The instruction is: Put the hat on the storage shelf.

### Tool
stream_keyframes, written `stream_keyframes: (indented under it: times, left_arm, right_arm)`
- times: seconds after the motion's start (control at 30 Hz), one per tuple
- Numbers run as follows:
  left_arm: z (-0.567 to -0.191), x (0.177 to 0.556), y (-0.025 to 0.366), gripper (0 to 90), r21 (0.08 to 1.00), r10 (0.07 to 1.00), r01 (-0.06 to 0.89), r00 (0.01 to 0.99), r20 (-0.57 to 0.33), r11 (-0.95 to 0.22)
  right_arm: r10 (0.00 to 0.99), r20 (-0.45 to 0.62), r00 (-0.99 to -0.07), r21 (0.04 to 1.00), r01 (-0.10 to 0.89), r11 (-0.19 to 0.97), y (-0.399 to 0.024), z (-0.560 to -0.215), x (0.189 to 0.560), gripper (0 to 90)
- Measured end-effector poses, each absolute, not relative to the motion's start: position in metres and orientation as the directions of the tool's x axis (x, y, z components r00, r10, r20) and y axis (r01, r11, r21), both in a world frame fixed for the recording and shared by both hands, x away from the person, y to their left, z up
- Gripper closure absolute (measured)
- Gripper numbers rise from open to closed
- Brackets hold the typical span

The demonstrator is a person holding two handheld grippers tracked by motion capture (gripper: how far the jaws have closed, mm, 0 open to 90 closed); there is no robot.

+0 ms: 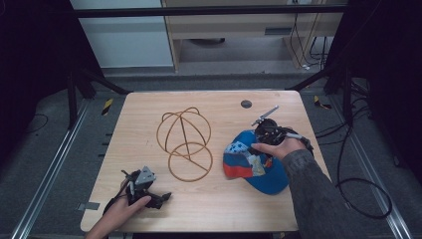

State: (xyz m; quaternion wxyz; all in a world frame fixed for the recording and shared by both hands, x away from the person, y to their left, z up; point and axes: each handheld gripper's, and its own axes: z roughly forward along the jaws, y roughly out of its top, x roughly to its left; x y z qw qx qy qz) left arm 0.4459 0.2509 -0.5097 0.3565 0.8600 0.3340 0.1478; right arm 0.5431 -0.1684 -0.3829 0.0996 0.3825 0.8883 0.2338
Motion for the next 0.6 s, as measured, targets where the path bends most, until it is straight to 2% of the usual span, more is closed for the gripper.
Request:
stream_keyframes:
  times: [0.1,0.33,0.4,0.43,0.53,0.6]
  left_arm:
    - [-0.509,0.446,0.251,0.0,0.708,0.676,0.467,0.736,0.020,-0.530]
    - [-0.509,0.446,0.251,0.0,0.708,0.676,0.467,0.736,0.020,-0.530]
    - [-0.509,0.446,0.251,0.0,0.708,0.676,0.467,0.736,0.020,-0.530]
    - [-0.509,0.446,0.251,0.0,0.708,0.676,0.467,0.736,0.020,-0.530]
    - [-0.509,0.446,0.251,0.0,0.708,0.676,0.467,0.736,0.020,-0.530]
    - [-0.509,0.446,0.251,0.0,0.708,0.676,0.467,0.736,0.020,-0.530]
  right_arm:
    - [0.727,0.011,-0.687,0.487,0.638,0.596,-0.171,-0.389,0.541,40.5]
    - [0.717,0.044,-0.695,0.454,0.654,0.606,-0.168,-0.406,0.539,52.7]
    - [0.718,0.046,-0.695,0.442,0.659,0.609,-0.168,-0.409,0.539,62.9]
    - [0.713,0.051,-0.700,0.445,0.655,0.611,-0.168,-0.409,0.540,72.4]
    - [0.709,0.057,-0.703,0.451,0.652,0.609,-0.169,-0.407,0.540,87.8]
    - [0.708,0.058,-0.704,0.453,0.651,0.610,-0.171,-0.406,0.540,89.7]
